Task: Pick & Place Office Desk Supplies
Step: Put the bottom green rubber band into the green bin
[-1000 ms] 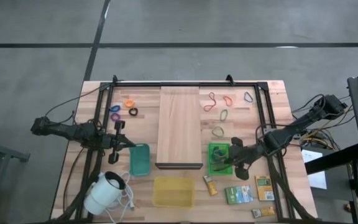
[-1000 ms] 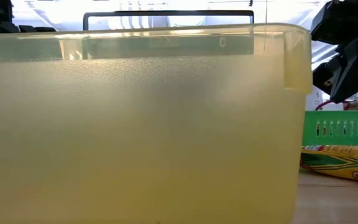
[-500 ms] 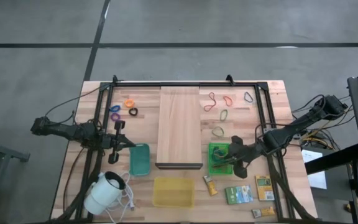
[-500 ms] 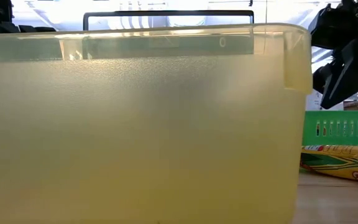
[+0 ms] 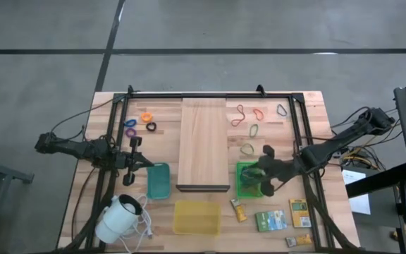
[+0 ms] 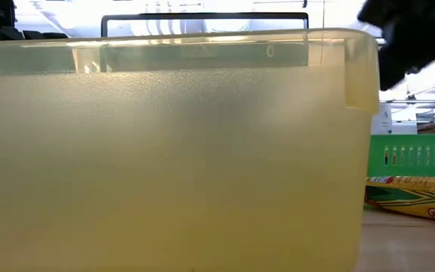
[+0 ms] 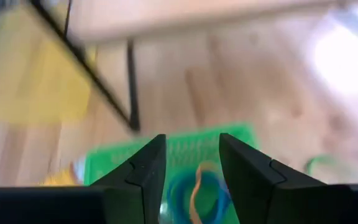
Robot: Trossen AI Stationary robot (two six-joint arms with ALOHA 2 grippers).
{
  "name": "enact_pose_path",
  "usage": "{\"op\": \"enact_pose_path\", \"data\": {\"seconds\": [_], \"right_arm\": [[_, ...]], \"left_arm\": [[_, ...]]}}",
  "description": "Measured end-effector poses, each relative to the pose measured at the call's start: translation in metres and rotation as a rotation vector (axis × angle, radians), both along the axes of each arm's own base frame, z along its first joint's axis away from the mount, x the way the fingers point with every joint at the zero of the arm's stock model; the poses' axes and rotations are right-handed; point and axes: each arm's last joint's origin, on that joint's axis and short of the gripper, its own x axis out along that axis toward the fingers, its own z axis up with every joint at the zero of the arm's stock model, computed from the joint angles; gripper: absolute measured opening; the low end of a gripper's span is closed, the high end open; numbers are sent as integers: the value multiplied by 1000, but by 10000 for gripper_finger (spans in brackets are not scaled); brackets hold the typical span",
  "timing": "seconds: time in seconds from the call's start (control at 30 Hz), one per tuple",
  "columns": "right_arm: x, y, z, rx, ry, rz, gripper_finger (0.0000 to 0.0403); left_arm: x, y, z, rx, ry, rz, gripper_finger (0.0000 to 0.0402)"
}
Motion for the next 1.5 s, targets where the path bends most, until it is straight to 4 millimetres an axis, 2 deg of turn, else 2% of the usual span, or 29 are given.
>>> {"op": "enact_pose_path", "data": {"seconds": [0.13,0.33,0.47,0.8,0.97,1.1,1.5], "right_arm": [[-1,-7,16,-88,-91,-147,152],[-9,-30,26,-168,-9,-265,145],[-13,-51,29,-156,34,-344,138],[-12,-116,26,-33,144,-367,132],[-12,-148,20,-7,180,-383,135],[-9,-165,11,10,218,-321,130],[16,-177,-38,105,411,-76,135]], "left_arm": [[0,0,0,0,0,0,12],[0,0,0,0,0,0,12],[0,0,0,0,0,0,12],[0,0,0,0,0,0,12],[0,0,0,0,0,0,12],[0,0,0,0,0,-1,12],[0,0,0,0,0,-1,12]]}}
